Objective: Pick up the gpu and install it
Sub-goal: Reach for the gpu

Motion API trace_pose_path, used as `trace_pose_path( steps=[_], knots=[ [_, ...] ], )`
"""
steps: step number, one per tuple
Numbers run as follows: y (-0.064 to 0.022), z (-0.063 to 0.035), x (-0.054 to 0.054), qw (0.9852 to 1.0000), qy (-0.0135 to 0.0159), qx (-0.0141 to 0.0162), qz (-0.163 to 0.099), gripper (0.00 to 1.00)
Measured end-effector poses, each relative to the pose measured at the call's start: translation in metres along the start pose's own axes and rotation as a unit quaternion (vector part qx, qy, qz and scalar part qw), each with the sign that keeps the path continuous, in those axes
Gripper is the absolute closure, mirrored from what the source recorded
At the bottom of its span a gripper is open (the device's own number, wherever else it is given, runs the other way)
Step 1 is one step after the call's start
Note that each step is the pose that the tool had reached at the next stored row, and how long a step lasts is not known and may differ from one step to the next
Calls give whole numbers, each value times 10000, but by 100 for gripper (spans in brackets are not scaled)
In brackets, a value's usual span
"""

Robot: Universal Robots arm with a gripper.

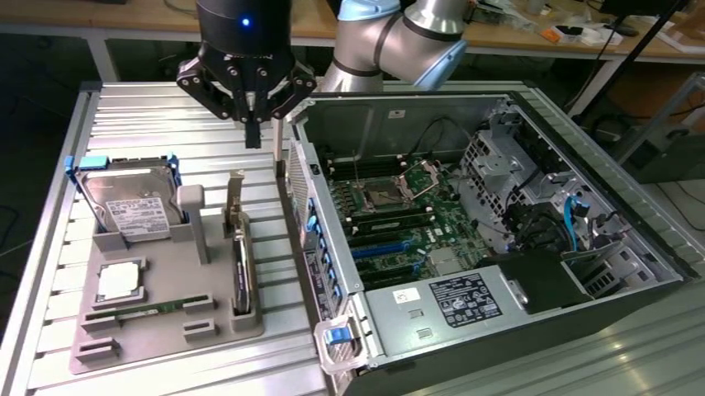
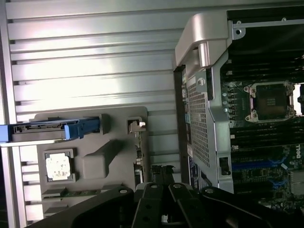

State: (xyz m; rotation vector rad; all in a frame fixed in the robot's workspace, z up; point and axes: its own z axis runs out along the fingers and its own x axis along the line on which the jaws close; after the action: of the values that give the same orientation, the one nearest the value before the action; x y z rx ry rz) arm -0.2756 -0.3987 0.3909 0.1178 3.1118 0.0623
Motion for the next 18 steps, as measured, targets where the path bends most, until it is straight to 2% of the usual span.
trace_pose_path(
  steps=[13,18],
  knots=[
    [-18,-7,241,10000,0,0,0,89],
    [-22,-9,301,10000,0,-1,0,89]
  ],
)
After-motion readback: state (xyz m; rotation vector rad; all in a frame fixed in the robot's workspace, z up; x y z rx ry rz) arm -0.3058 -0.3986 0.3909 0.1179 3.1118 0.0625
